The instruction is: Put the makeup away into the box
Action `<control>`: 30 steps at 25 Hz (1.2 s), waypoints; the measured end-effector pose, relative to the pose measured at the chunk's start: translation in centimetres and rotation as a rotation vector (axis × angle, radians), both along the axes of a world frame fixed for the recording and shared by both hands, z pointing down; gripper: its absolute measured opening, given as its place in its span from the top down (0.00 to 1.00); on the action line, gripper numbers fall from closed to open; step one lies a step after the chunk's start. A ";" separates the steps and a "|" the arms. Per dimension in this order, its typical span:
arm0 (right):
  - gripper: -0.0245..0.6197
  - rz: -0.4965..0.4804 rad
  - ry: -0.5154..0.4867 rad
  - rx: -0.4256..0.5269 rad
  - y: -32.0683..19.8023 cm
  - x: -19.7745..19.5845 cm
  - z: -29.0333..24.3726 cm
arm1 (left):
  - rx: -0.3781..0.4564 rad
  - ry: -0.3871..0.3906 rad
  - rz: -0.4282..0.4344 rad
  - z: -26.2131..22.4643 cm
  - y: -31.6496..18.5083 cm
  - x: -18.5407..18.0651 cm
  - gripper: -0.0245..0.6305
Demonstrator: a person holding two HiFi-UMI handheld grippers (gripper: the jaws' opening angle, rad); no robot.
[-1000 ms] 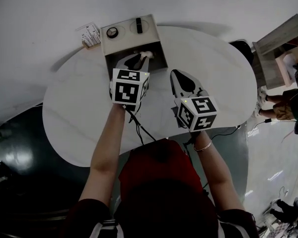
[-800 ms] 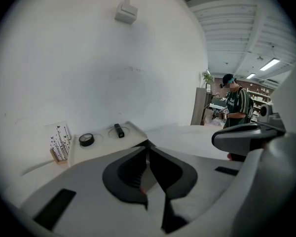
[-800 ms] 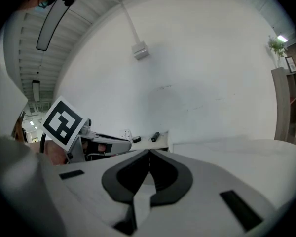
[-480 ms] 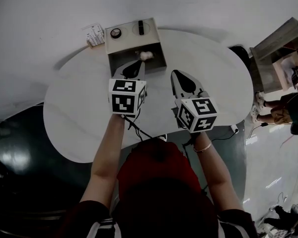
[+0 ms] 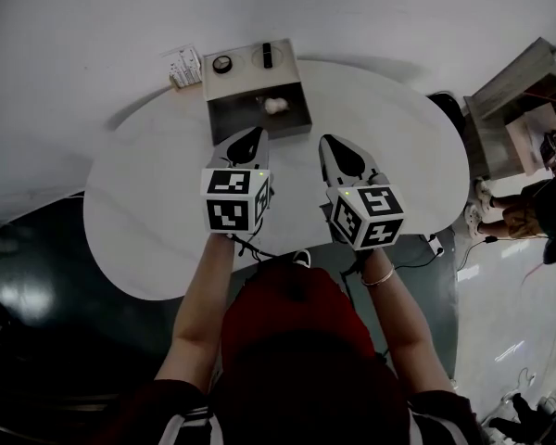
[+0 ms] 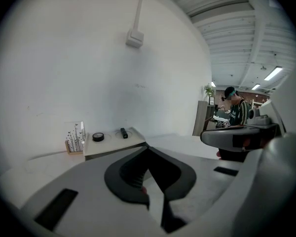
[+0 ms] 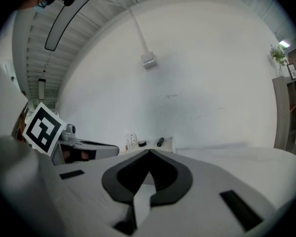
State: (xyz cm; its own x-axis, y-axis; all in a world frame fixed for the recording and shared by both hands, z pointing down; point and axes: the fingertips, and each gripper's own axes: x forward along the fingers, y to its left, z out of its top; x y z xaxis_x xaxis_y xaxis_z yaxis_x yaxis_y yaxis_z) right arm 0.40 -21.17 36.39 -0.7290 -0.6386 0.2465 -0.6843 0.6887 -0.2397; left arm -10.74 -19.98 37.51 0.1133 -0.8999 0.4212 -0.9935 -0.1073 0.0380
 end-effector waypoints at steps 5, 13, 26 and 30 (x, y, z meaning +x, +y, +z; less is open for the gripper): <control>0.94 -0.005 -0.011 0.006 0.3 -0.1 -0.3 | 0.031 0.020 -0.027 -0.6 1.2 -0.2 0.93; 0.94 -0.011 -0.016 0.018 0.6 -0.5 -0.7 | 0.074 0.038 -0.053 -1.9 2.6 -0.5 0.93; 0.94 -0.017 -0.026 0.046 1.6 -0.6 -1.9 | 0.099 0.041 -0.078 -2.8 4.5 -0.6 0.93; 0.94 -0.018 -0.028 0.049 2.1 -0.5 -1.9 | 0.100 0.039 -0.079 -2.6 5.0 -0.6 0.93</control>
